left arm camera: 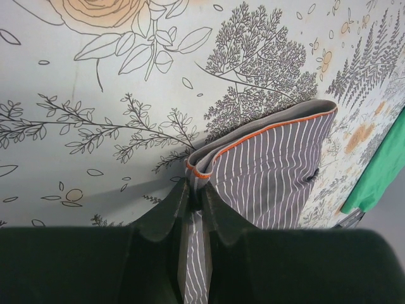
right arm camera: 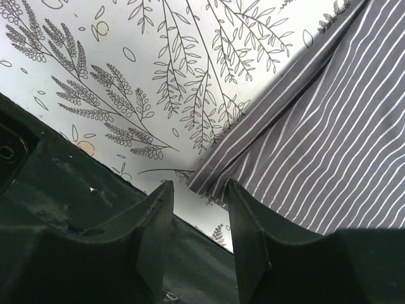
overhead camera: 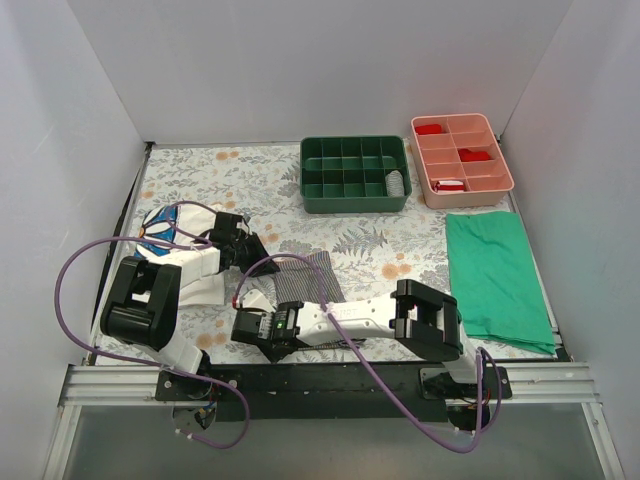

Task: Roll the underwear
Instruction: Fold the underwear at the center of the board.

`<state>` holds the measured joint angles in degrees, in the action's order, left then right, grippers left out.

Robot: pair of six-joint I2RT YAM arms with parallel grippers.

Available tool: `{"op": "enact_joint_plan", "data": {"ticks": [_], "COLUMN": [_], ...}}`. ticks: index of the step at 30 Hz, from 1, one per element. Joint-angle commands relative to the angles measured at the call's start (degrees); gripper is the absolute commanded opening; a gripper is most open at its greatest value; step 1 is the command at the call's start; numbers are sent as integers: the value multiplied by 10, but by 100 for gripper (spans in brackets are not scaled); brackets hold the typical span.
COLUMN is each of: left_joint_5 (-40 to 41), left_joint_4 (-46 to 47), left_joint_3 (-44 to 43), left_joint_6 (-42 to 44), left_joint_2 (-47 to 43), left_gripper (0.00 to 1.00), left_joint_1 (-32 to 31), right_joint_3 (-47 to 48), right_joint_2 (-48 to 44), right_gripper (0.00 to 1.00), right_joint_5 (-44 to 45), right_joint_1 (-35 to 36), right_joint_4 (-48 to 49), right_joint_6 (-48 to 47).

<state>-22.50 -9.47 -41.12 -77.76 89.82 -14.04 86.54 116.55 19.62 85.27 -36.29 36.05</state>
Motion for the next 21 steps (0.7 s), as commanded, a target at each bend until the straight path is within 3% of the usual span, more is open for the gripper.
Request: {"op": "enact_joint_plan", "data": {"ticks": [1,21], "left_joint_5": [5,4], "left_joint_4": [-9,-12], "left_joint_3": [-19,-20], "left_joint_6": [12,14], "left_joint_2": [-3,-8], "left_gripper": [3,3], "left_joint_1": [-1,-1], "right_joint_3": [35,28], "right_joint_2": [12,-22], "right_gripper": [48,49], "right_joint_5": [17,81], "right_joint_1": [7,16], "right_joint_4": [-21,-21], "right_joint_6": [4,14]}}
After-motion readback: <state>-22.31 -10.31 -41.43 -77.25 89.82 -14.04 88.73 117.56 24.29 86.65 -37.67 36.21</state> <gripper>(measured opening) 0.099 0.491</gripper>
